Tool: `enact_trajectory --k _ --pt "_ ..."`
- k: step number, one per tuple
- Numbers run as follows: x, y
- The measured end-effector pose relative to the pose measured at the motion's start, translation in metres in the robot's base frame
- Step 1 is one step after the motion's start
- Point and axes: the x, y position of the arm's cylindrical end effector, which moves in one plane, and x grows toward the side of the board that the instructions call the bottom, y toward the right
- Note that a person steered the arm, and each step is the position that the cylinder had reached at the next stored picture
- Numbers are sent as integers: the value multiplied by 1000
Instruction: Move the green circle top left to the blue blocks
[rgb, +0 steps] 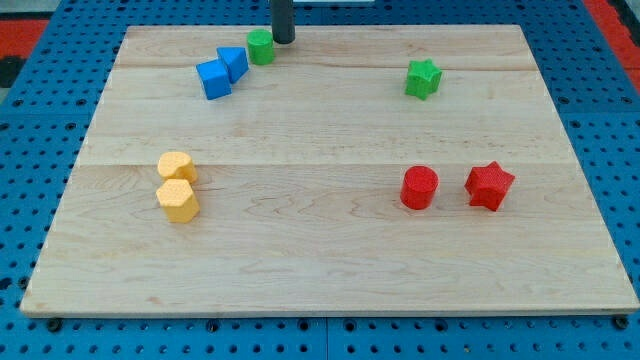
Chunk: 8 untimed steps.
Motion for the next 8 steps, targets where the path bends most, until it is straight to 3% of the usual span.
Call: enact_trajectory --k 4,8 --pt "23 -4" --pt "4 -79"
